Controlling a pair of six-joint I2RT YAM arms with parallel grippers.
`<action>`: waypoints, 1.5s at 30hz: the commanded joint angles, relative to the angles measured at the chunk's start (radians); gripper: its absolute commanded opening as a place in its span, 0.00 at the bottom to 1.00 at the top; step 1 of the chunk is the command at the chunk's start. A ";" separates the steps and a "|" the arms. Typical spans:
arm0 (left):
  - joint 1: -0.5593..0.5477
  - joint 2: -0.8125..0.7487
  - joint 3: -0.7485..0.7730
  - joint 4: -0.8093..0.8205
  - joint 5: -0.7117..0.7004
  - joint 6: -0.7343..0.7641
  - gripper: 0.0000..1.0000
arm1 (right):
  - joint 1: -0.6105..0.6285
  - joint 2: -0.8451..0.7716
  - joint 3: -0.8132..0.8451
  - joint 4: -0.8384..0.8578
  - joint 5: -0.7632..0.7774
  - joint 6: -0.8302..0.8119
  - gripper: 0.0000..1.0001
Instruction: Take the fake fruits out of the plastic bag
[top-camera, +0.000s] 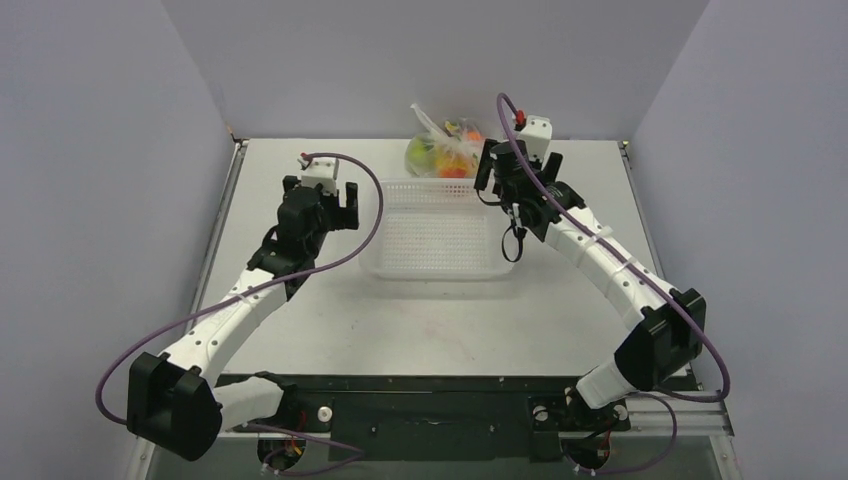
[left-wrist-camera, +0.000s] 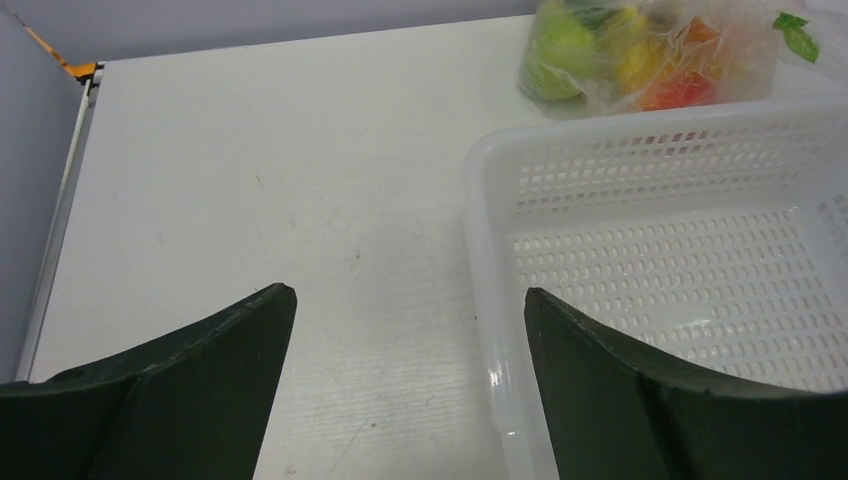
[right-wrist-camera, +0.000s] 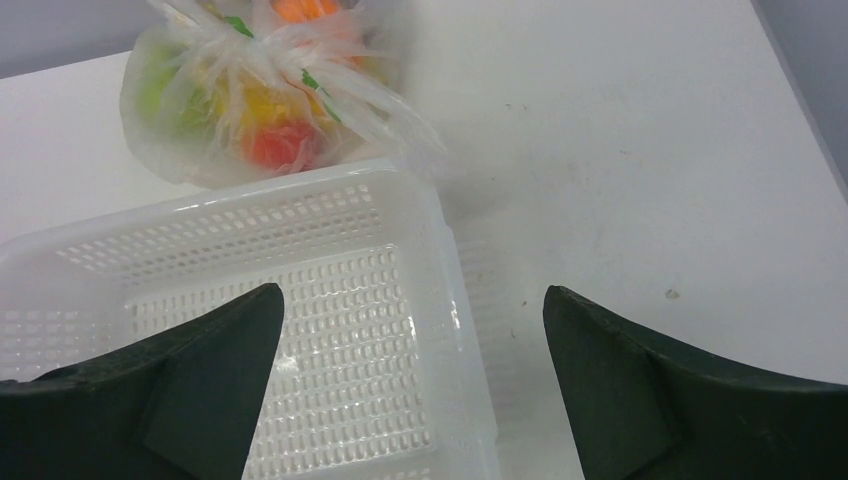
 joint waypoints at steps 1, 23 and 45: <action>0.001 -0.017 0.002 0.081 -0.074 0.008 0.88 | -0.005 0.092 0.132 -0.052 -0.017 0.053 0.98; 0.087 -0.054 -0.120 0.245 -0.226 -0.182 0.97 | -0.293 0.485 0.338 0.185 -0.677 -0.025 0.98; 0.218 0.112 0.069 0.040 -0.073 -0.350 0.97 | -0.310 0.791 0.690 0.181 -0.682 -0.036 0.97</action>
